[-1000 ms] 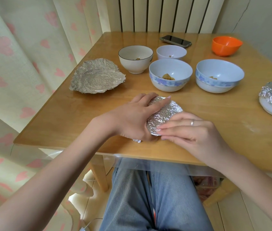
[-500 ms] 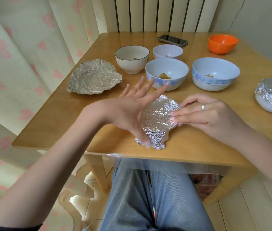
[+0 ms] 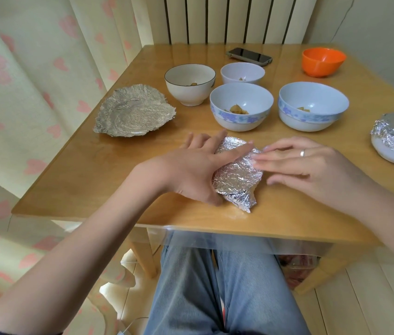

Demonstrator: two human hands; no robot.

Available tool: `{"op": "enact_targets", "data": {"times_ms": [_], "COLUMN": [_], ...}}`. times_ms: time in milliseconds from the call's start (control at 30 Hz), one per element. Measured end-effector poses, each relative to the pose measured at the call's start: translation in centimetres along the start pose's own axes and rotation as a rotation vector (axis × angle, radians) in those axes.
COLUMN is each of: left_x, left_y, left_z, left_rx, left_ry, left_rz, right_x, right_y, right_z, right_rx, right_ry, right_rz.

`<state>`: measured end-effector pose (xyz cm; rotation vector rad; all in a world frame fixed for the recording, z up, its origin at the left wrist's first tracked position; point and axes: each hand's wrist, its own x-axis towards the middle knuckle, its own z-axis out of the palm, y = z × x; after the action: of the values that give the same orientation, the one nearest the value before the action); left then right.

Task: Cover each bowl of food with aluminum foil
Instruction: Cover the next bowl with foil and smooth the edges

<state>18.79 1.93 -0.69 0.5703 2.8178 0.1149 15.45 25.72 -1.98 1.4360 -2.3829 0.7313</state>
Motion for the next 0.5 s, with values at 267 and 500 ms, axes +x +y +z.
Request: {"op": "enact_targets", "data": {"times_ms": [267,500], "left_x": [-0.3,0.9], "left_y": [0.1,0.7], "left_z": [-2.2,-0.2], "left_rx": [-0.118,0.021], "left_ry": [-0.023,0.033], "left_rz": [0.039,0.055], "right_x": [0.4,0.2], "right_y": [-3.4,-2.5], "right_z": [2.8,3.7], "right_rx": [0.232,0.101], "right_ry": [0.197,0.159], "right_rz": [0.053,-0.085]}}
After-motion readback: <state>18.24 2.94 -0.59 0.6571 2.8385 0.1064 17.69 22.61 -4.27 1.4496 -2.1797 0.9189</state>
